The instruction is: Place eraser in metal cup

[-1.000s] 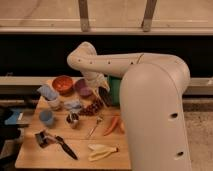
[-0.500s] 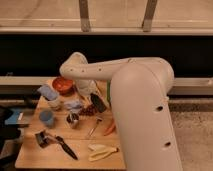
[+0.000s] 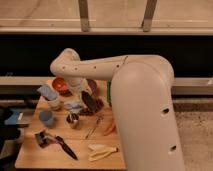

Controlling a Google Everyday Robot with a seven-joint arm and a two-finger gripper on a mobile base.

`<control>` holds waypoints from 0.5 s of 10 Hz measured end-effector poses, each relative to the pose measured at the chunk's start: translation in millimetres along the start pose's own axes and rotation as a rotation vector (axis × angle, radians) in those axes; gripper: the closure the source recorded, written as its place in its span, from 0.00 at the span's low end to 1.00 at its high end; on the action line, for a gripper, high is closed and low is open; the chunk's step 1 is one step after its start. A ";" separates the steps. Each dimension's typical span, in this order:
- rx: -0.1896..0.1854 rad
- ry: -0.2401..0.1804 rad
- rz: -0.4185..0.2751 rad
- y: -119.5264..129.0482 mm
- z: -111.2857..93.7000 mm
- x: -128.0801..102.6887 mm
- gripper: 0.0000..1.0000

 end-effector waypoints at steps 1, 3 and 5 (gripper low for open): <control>-0.021 -0.022 -0.016 5.0 -4.2 -3.4 1.00; -0.056 -0.052 -0.047 14.2 -7.8 -7.1 1.00; -0.103 -0.084 -0.084 32.7 -9.0 -4.4 1.00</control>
